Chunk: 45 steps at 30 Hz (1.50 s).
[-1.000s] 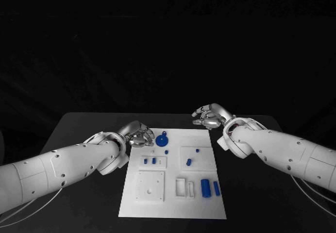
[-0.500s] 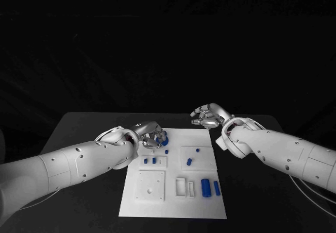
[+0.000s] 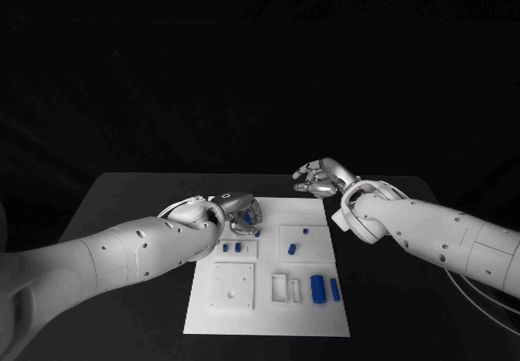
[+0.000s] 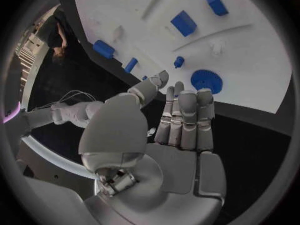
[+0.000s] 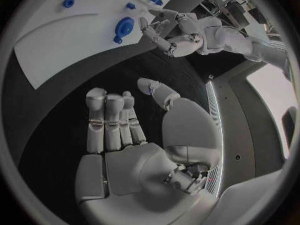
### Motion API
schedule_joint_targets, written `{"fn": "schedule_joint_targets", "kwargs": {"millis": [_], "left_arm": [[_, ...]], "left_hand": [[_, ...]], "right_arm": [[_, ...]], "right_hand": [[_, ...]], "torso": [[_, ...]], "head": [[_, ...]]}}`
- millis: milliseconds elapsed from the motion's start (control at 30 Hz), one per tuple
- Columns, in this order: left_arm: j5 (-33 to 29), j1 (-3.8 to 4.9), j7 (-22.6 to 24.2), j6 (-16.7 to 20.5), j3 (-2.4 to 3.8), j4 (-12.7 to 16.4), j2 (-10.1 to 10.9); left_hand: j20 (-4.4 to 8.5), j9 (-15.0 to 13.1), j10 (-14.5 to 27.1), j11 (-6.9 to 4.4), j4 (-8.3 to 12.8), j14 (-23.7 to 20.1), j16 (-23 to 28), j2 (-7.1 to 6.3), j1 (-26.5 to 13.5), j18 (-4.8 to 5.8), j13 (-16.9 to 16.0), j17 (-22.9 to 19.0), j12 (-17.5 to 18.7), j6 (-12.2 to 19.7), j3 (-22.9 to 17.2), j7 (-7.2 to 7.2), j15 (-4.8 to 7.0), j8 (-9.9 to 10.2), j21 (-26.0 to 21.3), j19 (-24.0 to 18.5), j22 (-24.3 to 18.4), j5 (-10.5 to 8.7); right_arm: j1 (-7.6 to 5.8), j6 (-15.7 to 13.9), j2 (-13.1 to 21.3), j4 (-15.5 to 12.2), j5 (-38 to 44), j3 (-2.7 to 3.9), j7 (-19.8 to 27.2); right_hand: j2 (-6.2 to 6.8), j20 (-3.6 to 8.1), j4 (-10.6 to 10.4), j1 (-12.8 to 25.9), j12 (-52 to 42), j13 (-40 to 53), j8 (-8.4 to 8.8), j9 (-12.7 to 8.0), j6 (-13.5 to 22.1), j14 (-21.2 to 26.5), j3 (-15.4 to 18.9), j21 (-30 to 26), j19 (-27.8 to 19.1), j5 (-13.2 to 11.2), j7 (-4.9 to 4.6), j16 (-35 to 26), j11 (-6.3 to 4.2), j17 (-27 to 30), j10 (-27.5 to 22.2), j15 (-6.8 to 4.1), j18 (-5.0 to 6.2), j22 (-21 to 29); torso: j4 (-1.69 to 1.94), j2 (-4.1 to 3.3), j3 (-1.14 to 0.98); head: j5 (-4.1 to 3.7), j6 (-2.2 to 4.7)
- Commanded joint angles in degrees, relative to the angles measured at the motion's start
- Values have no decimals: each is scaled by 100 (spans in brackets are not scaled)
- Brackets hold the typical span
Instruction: Assemble the parts on the task board
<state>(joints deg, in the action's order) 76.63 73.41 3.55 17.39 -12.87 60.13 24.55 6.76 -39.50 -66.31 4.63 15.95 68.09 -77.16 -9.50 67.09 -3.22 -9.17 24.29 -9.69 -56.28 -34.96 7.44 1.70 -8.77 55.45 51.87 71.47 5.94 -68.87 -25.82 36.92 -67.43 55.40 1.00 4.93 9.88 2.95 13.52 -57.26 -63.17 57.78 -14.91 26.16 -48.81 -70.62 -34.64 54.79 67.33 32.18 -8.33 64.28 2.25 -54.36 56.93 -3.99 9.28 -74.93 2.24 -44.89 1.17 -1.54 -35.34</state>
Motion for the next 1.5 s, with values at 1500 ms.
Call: {"fn": "schedule_joint_targets", "kwargs": {"millis": [1500], "left_arm": [[69, -194, -58, -183, -34, -647, -401]], "left_hand": [[3, 197, 16, 83, -59, 391, -290, 53, -15, -536, 147, 80, 408, 163, -3, 56, -57, 62, 178, 473, 51, -22]], "right_arm": [[-63, -17, 9, -157, 103, 1, 65]], "right_hand": [[30, -32, -47, 10, 30, -21, -34, -8, -13, -2, 0, -13, 2, 75, -45, -18, 3, -12, 5, -4, 572, -103]], "torso": [[0, 6, 4]], "head": [[-109, -103]]}}
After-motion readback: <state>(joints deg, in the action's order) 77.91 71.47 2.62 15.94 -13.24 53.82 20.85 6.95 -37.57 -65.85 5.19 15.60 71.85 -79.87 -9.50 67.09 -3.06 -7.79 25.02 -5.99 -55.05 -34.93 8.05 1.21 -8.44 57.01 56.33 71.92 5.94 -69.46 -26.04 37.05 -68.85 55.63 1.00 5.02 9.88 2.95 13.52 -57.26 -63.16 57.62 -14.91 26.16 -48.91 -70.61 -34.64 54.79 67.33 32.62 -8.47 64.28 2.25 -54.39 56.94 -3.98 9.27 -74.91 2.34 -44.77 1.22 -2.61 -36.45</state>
